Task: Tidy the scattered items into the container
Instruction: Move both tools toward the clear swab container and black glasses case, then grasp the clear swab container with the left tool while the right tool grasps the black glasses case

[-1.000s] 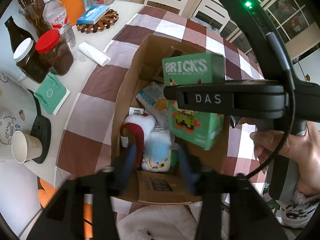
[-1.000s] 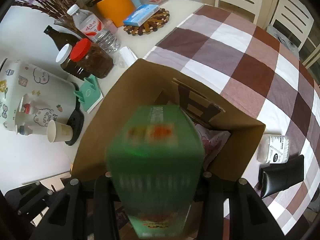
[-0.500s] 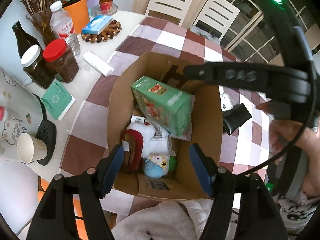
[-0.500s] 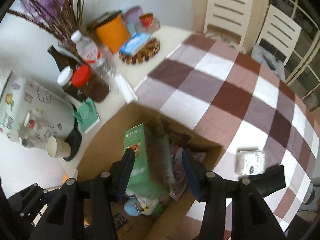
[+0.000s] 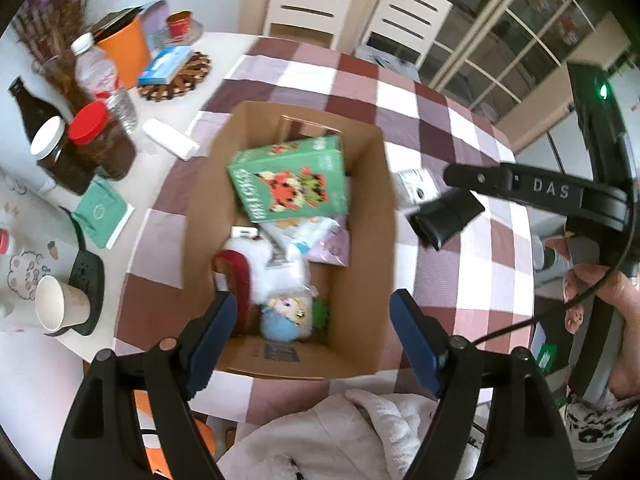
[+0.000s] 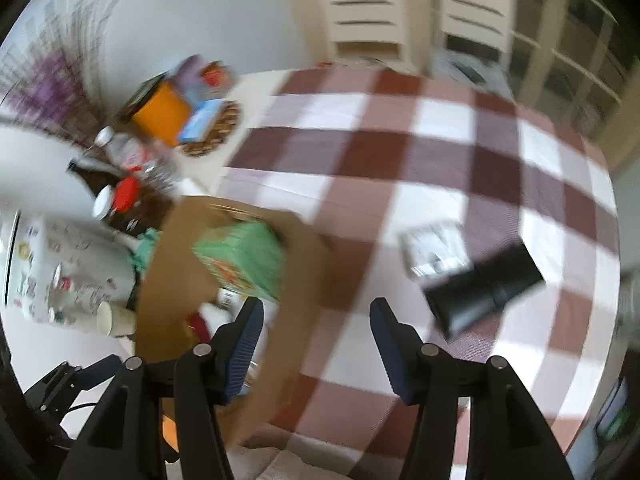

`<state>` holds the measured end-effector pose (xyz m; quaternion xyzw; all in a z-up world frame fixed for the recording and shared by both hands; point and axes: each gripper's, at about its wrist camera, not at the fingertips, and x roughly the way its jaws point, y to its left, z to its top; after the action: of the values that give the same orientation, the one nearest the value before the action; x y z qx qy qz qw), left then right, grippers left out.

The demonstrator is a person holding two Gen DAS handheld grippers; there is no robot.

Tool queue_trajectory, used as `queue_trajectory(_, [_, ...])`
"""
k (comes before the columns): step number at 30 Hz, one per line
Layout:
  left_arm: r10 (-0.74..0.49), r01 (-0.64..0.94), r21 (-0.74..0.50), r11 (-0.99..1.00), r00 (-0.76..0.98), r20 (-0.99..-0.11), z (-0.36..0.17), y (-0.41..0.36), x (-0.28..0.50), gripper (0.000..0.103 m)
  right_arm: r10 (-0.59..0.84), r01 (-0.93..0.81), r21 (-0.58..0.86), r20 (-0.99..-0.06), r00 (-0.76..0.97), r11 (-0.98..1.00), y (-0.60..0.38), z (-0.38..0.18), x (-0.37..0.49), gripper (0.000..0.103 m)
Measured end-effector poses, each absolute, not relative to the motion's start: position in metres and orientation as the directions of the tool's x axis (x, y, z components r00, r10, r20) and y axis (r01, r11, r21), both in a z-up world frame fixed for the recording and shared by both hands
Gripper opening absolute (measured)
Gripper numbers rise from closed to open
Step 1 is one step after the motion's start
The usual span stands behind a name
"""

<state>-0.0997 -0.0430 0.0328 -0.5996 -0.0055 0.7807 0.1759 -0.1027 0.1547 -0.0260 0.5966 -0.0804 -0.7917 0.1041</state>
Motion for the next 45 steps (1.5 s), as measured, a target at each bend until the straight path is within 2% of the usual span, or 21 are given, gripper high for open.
queue_trajectory(9, [0.337, -0.396, -0.261, -0.880, -0.136, -0.932, 0.031, 0.025, -0.087, 0.080, -0.246, -0.234, 0.304, -0.937, -0.247, -0.923, 0.267, -0.064, -0.067, 0.057])
queue_trajectory(19, [0.457, -0.522, -0.350, -0.778, -0.087, -0.885, 0.055, 0.135, -0.103, 0.081, -0.251, -0.404, 0.346, -0.930, -0.270, -0.847, 0.344, -0.091, -0.052, 0.057])
queue_trajectory(21, [0.453, -0.528, -0.341, -0.778, -0.093, -0.887, 0.053, 0.154, -0.115, 0.087, -0.255, -0.427, 0.355, -0.927, -0.274, -0.832, 0.355, -0.097, -0.054, 0.057])
queue_trajectory(26, [0.367, -0.496, -0.265, -0.827, -0.118, -0.923, 0.020, 0.188, -0.160, 0.087, -0.291, -0.476, 0.394, -0.916, -0.277, -0.786, 0.371, -0.116, -0.065, 0.057])
queue_trajectory(35, [0.132, -0.465, -0.100, -0.880, -0.037, -0.990, -0.094, 0.223, -0.220, 0.087, -0.409, -0.537, 0.490, -0.871, -0.272, -0.686, 0.382, -0.158, -0.110, 0.061])
queue_trajectory(45, [0.081, -0.491, -0.056, -0.869, -0.031, -0.996, -0.149, 0.230, -0.242, 0.087, -0.416, -0.569, 0.456, -0.885, -0.209, -0.685, 0.379, -0.200, -0.153, 0.061])
